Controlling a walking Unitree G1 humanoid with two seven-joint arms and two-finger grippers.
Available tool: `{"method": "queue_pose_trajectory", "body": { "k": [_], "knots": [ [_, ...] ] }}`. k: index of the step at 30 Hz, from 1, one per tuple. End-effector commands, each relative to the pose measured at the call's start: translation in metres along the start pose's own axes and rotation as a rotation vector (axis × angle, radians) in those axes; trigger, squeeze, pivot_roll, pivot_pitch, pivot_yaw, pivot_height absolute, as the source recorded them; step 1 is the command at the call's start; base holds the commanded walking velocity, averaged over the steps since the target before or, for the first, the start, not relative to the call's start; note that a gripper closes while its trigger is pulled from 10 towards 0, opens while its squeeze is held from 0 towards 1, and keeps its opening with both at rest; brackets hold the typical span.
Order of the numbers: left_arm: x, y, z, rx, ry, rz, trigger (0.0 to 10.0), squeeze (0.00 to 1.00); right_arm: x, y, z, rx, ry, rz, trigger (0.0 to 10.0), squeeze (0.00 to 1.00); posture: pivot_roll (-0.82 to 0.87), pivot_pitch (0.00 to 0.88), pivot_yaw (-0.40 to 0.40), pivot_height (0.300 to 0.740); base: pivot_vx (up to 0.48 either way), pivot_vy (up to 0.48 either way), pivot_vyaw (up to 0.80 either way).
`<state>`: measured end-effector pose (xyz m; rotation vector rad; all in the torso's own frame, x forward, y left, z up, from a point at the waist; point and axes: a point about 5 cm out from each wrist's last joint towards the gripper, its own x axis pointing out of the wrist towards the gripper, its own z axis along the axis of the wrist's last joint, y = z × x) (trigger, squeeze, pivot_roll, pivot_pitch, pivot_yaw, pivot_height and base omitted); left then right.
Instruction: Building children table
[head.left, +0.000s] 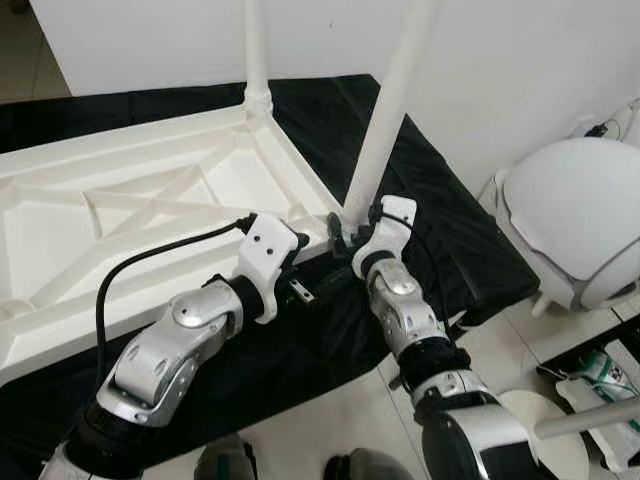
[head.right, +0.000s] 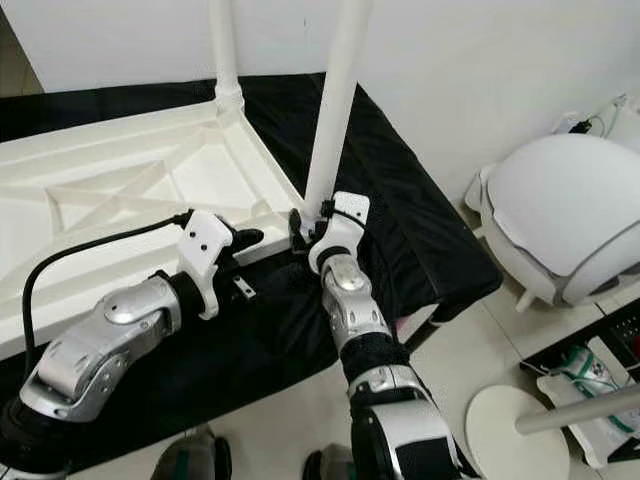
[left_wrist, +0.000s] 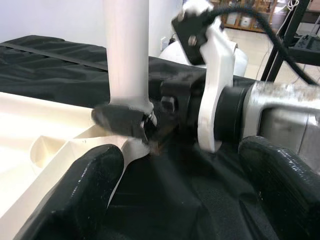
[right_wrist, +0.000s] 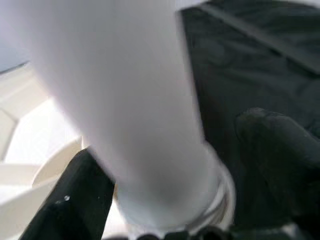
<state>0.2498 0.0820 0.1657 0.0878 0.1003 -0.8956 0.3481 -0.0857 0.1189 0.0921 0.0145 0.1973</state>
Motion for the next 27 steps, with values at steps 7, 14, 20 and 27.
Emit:
{"method": "queue_pose_trajectory", "body": {
  "k": [7,14,20,27],
  "knots": [
    [0.0,-0.004,-0.002,-0.01,0.013,-0.051,10.0,0.0,0.0,-0.024,0.004,-0.046,0.009,0.124,10.0,1.0,0.01,0.016,-0.077,0.74,0.0,0.0,0.0],
    [0.0,-0.002,-0.001,-0.004,0.013,-0.053,10.0,0.0,0.009,-0.052,0.022,-0.179,0.021,0.33,10.0,0.0,0.01,0.01,-0.07,0.74,0.0,0.0,0.0],
    [-0.001,0.001,0.0,0.005,0.011,-0.044,10.0,0.0,0.018,-0.049,0.029,-0.21,0.052,0.43,10.0,0.0,0.03,0.003,-0.073,0.74,0.0,0.0,0.0],
    [-0.002,0.002,0.001,0.01,0.01,-0.031,10.0,0.0,0.023,-0.038,0.032,-0.253,0.068,0.503,10.0,0.0,0.05,0.0,-0.08,0.74,0.0,0.0,0.0]
  ]
}}
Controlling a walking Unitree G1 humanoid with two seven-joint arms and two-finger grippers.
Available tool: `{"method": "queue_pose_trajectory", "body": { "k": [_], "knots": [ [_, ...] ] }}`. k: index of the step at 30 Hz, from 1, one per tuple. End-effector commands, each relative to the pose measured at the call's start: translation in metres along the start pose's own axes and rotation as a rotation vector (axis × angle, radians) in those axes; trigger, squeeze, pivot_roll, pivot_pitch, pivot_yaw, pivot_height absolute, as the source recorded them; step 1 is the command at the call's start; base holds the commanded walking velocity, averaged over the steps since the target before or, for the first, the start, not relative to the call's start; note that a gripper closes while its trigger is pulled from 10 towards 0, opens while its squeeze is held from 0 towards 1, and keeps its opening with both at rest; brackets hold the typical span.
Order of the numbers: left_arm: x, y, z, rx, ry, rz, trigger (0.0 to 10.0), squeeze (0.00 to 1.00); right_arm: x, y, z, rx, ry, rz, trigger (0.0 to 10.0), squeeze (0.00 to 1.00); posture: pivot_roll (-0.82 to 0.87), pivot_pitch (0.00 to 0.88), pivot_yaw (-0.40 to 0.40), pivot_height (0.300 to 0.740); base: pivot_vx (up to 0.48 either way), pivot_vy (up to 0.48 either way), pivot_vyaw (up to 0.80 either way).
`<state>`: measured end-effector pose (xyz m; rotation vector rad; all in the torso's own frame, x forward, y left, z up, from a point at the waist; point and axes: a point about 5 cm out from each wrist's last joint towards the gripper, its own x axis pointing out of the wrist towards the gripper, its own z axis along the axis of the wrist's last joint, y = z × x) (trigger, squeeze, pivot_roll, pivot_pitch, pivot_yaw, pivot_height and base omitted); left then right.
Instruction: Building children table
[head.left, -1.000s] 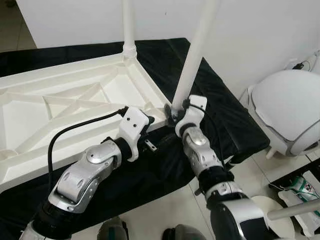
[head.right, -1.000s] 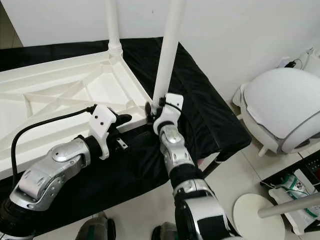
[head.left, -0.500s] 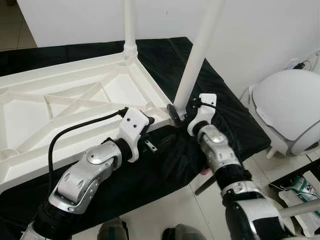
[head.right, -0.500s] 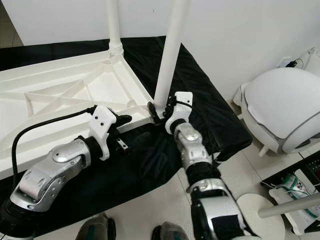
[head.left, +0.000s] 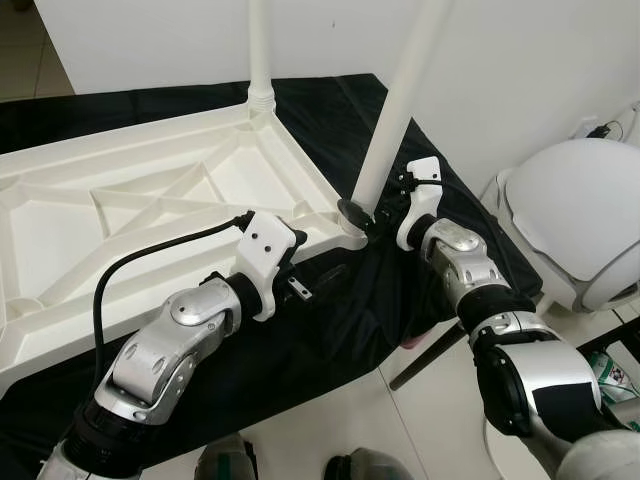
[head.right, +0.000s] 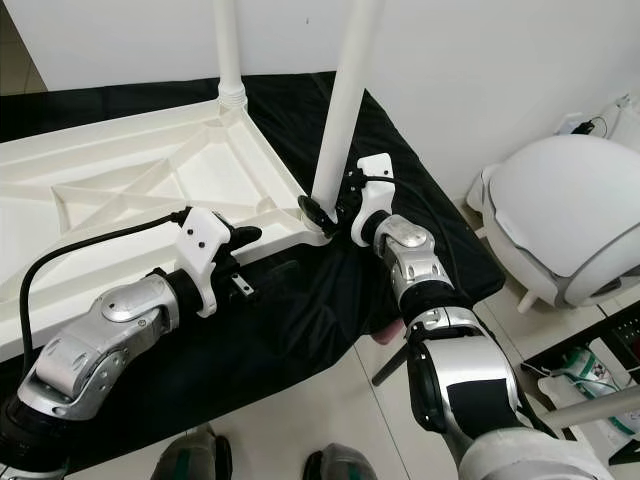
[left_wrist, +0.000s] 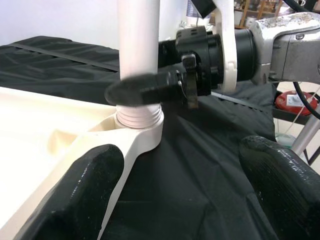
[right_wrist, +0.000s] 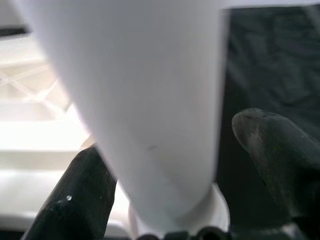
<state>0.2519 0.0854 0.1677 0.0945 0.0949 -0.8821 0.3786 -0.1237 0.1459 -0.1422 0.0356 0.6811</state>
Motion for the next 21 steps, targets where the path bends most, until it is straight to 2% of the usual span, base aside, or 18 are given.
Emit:
{"method": "queue_pose_trajectory", "body": {
  "k": [1,5,6,7,14,21],
  "knots": [
    [-0.001,-0.001,-0.001,0.003,0.011,-0.042,10.0,0.0,0.004,0.003,0.002,-0.031,0.013,0.035,10.0,0.0,0.05,0.0,-0.081,0.74,0.0,0.0,0.0],
    [-0.001,0.0,0.0,0.006,0.01,-0.036,10.0,0.0,0.009,0.007,0.002,-0.042,0.027,0.052,10.0,0.0,0.06,0.0,-0.082,0.74,0.0,0.0,0.0],
    [-0.002,0.0,0.0,0.008,0.01,-0.033,10.0,0.0,0.01,0.009,0.001,-0.045,0.034,0.061,2.6,0.0,0.06,0.0,-0.084,0.74,0.0,0.0,0.0],
    [-0.002,0.001,0.0,0.009,0.009,-0.031,10.0,0.0,0.012,0.011,0.0,-0.04,0.04,0.067,0.0,0.0,0.07,0.0,-0.085,0.74,0.0,0.0,0.0],
    [-0.004,0.002,0.001,0.011,0.01,-0.021,10.0,0.0,0.011,0.016,-0.006,-0.028,0.059,0.091,0.0,0.0,0.07,0.0,-0.087,0.74,0.0,0.0,0.0],
    [-0.003,0.001,0.0,0.009,0.01,-0.025,10.0,0.0,0.004,0.011,-0.014,-0.006,0.057,0.071,0.0,0.0,0.06,0.0,-0.083,0.74,0.0,0.0,0.0]
  ]
}}
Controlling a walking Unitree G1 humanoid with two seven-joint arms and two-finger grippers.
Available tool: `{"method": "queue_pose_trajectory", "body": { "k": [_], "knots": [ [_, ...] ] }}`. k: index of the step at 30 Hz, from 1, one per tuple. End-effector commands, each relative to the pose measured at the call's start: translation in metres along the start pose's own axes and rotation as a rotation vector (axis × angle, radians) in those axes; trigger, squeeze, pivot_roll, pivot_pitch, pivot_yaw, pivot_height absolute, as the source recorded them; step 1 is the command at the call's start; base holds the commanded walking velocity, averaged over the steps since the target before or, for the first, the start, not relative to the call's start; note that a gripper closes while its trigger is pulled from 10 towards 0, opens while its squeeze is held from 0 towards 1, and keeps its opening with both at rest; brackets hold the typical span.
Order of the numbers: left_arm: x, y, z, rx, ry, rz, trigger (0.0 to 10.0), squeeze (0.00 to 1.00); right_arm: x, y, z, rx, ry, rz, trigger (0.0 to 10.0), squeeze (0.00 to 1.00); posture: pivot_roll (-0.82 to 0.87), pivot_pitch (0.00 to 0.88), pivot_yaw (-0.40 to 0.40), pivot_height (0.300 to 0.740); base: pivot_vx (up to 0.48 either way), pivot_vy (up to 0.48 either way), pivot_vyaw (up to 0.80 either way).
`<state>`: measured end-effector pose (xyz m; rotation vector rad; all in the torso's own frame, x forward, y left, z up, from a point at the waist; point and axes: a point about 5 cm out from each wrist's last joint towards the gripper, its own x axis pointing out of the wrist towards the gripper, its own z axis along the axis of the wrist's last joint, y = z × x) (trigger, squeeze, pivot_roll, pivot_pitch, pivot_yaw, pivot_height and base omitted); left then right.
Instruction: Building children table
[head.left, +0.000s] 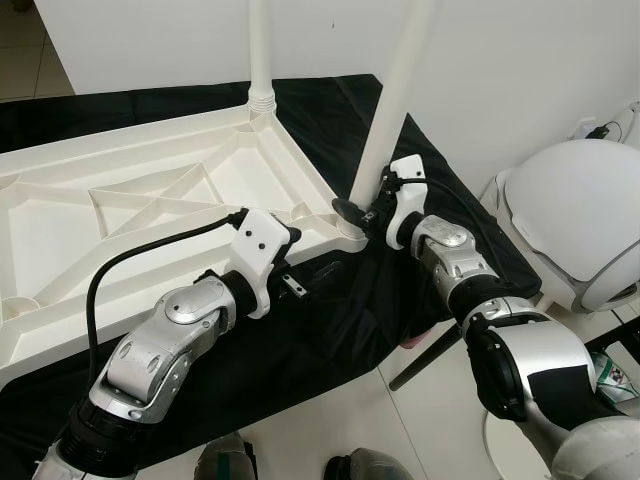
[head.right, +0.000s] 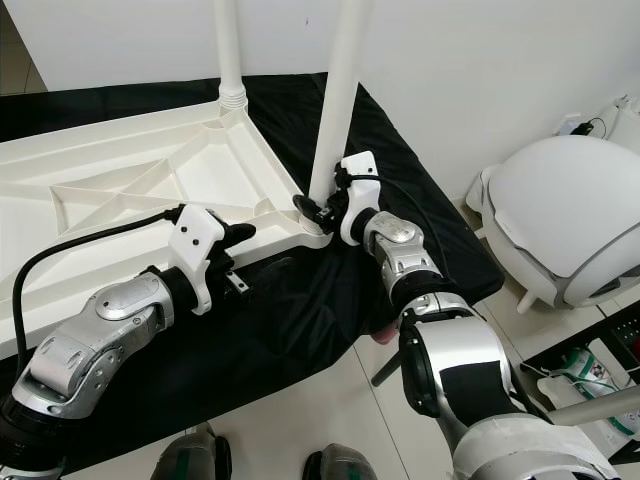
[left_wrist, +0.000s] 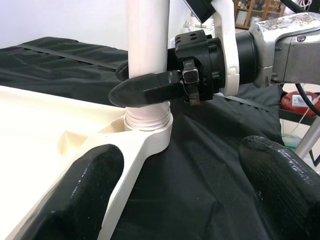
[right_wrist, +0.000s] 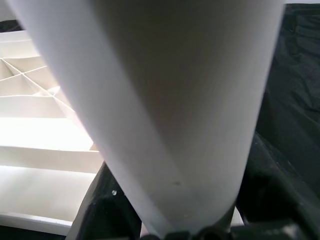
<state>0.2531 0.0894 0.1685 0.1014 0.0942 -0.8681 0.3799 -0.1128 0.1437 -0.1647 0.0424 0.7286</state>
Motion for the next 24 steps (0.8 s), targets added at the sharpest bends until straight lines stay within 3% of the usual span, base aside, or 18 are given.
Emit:
{"method": "queue_pose_trajectory", "body": {
  "k": [1,2,3,13,14,21,24],
  "knots": [
    [0.0,-0.003,0.0,0.003,0.008,-0.041,10.0,0.0,-0.005,0.002,-0.014,0.019,0.043,0.011,7.3,0.0,0.06,0.0,-0.083,0.74,0.0,0.0,0.0],
    [0.0,-0.003,0.0,0.003,0.008,-0.041,10.0,0.0,-0.005,0.002,-0.014,0.019,0.043,0.011,7.3,0.0,0.06,0.0,-0.083,0.74,0.0,0.0,0.0],
    [0.0,-0.003,0.0,0.003,0.008,-0.043,10.0,0.0,-0.007,0.0,-0.015,0.031,0.037,-0.004,10.0,0.0,0.06,0.0,-0.084,0.74,0.0,0.0,0.0],
    [0.0,-0.005,-0.001,-0.003,0.008,-0.051,10.0,0.0,-0.012,-0.006,-0.017,0.059,0.001,-0.147,10.0,0.0,0.05,0.0,-0.088,0.74,0.0,0.0,0.0],
    [0.001,-0.007,-0.002,-0.007,0.009,-0.057,10.0,0.0,-0.01,-0.001,-0.019,0.091,-0.019,-0.209,10.0,0.0,0.04,0.0,-0.088,0.74,0.0,0.0,0.0],
    [0.001,-0.009,-0.003,-0.011,0.014,-0.069,10.0,0.0,-0.002,0.02,-0.022,0.152,-0.066,-0.285,10.0,0.0,0.03,0.0,-0.081,0.74,0.0,0.0,0.0],
    [0.001,-0.009,-0.004,-0.01,0.015,-0.074,10.0,0.0,0.0,0.025,-0.029,0.223,-0.049,-0.428,10.0,0.0,0.03,0.0,-0.08,0.74,0.0,0.0,0.0]
  ]
}}
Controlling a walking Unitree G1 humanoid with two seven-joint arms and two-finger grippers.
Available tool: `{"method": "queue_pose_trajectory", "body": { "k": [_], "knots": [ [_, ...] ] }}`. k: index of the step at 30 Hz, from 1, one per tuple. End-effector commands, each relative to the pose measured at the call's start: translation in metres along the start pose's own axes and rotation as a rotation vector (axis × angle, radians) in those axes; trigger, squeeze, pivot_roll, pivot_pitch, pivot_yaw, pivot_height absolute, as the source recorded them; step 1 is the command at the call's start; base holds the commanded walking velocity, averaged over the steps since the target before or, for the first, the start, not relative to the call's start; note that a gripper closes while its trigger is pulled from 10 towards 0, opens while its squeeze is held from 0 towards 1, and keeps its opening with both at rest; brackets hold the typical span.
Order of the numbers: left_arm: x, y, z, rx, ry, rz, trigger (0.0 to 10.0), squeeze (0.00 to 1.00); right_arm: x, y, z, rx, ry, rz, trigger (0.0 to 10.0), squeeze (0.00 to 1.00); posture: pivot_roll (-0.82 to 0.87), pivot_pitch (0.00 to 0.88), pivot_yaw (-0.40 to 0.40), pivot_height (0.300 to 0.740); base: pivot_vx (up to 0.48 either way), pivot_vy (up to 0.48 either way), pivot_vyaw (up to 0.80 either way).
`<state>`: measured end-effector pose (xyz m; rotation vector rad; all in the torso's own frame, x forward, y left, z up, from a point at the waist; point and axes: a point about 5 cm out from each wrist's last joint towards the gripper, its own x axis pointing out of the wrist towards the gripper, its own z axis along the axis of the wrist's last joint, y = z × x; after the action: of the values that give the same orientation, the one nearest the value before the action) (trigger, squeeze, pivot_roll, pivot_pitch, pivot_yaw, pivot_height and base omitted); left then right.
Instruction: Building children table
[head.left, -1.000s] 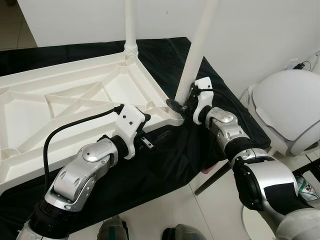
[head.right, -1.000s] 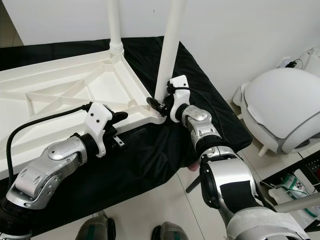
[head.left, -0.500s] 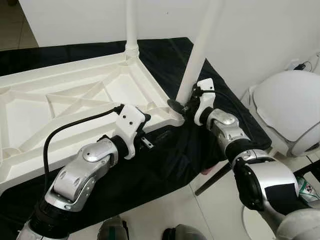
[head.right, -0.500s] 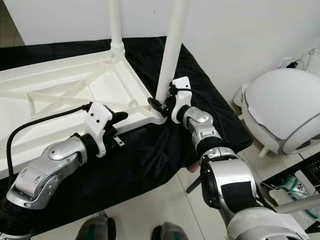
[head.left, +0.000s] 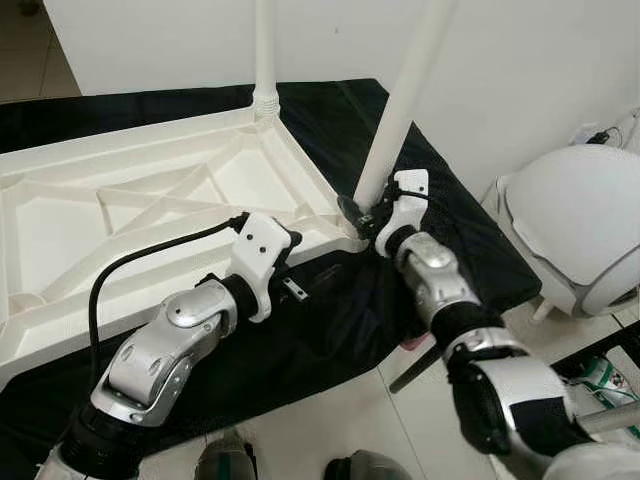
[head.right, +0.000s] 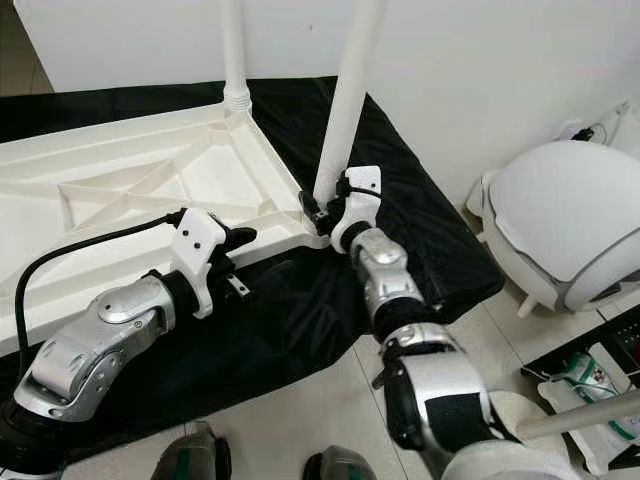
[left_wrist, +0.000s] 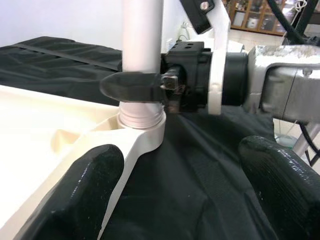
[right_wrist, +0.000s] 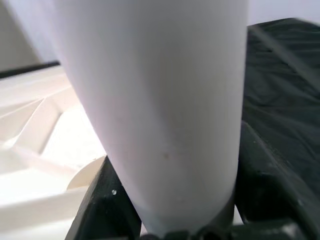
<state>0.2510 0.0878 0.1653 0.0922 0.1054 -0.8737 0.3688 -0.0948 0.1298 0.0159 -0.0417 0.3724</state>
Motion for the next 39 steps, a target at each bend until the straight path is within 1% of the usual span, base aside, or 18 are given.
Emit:
{"method": "queue_pose_trajectory", "body": {
  "k": [1,4,6,7,10,15,16,17,18,24,26,28,29,32,33,35,38,39],
  "knots": [
    [0.001,-0.006,-0.001,0.002,0.009,-0.067,10.0,0.0,-0.007,-0.002,-0.018,0.055,0.072,-0.077,10.0,0.0,0.03,0.0,-0.08,0.74,0.0,0.0,0.0],
    [0.002,-0.008,-0.001,0.002,0.011,-0.073,10.0,0.0,-0.009,0.013,-0.026,0.086,0.09,-0.195,10.0,0.0,0.04,0.0,-0.08,0.74,0.0,0.0,0.0],
    [0.002,-0.009,-0.002,0.0,0.013,-0.077,10.0,0.0,-0.007,0.032,-0.026,0.096,0.092,-0.162,10.0,0.0,0.04,0.0,-0.08,0.74,0.0,0.0,0.0],
    [0.002,-0.009,-0.002,0.0,0.013,-0.077,10.0,0.0,-0.007,0.032,-0.026,0.096,0.092,-0.162,10.0,0.0,0.04,0.0,-0.08,0.74,0.0,0.0,0.0],
    [0.002,-0.009,-0.002,0.0,0.013,-0.08,10.0,0.0,-0.006,0.056,-0.02,0.114,0.057,-0.031,10.0,0.0,0.04,0.0,-0.085,0.74,0.0,0.0,0.0],
    [0.003,-0.01,-0.002,0.001,0.014,-0.082,10.0,0.0,-0.009,0.055,-0.02,0.089,0.05,-0.024,10.0,0.0,0.03,0.0,-0.087,0.74,0.0,0.0,0.0],
    [0.003,-0.01,-0.002,0.001,0.013,-0.082,10.0,0.0,-0.01,0.052,-0.02,0.096,0.053,-0.035,10.0,0.85,0.03,0.0,-0.089,0.74,0.0,0.0,0.0],
    [0.003,-0.01,-0.002,0.001,0.013,-0.082,10.0,0.0,-0.01,0.052,-0.02,0.096,0.053,-0.035,10.0,0.85,0.03,0.0,-0.089,0.74,0.0,0.0,0.0],
    [0.004,-0.01,-0.002,0.002,0.012,-0.083,10.0,0.0,-0.011,0.05,-0.02,0.104,0.056,-0.047,10.0,1.0,0.03,0.0,-0.089,0.74,0.0,0.0,0.0],
    [0.004,-0.01,-0.002,0.003,0.01,-0.083,10.0,0.0,-0.013,0.033,-0.014,0.117,0.033,-0.067,10.0,1.0,0.03,0.0,-0.09,0.74,0.0,0.0,0.0],
    [0.004,-0.009,-0.002,0.005,0.01,-0.083,10.0,0.0,-0.014,0.024,-0.013,0.109,0.033,-0.052,10.0,1.0,0.03,0.0,-0.091,0.74,0.0,0.0,0.0],
    [0.004,-0.009,-0.001,0.007,0.008,-0.082,10.0,0.0,-0.017,0.009,-0.009,0.104,0.03,0.01,10.0,1.0,0.03,0.0,-0.093,0.74,0.0,0.0,0.0],
    [0.004,-0.008,-0.001,0.008,0.008,-0.081,10.0,0.0,-0.018,0.001,-0.007,0.087,0.033,0.039,10.0,0.21,0.03,0.0,-0.091,0.74,0.0,0.0,0.0],
    [0.005,-0.008,-0.001,0.008,0.008,-0.081,10.0,0.0,-0.018,-0.003,-0.005,0.076,0.036,0.055,10.0,0.21,0.03,0.0,-0.091,0.74,0.0,0.0,0.0],
    [0.005,-0.008,-0.001,0.008,0.009,-0.082,10.0,0.0,-0.018,-0.011,-0.001,0.054,0.034,0.109,10.0,0.0,0.03,0.0,-0.087,0.74,0.0,0.0,0.0],
    [0.005,-0.008,-0.001,0.01,0.01,-0.085,10.0,0.0,-0.018,-0.025,0.006,0.001,0.038,0.225,10.0,0.0,0.03,0.0,-0.083,0.74,0.0,0.0,0.0],
    [0.005,-0.007,-0.001,0.011,0.01,-0.086,10.0,0.0,-0.019,-0.029,0.008,-0.017,0.042,0.256,10.0,0.0,0.03,0.0,-0.083,0.74,0.0,0.0,0.0],
    [0.005,-0.007,-0.001,0.012,0.01,-0.086,10.0,0.0,-0.019,-0.033,0.008,-0.053,0.056,0.296,10.0,0.0,0.03,0.0,-0.082,0.74,0.0,0.0,0.0]
  ]
}}
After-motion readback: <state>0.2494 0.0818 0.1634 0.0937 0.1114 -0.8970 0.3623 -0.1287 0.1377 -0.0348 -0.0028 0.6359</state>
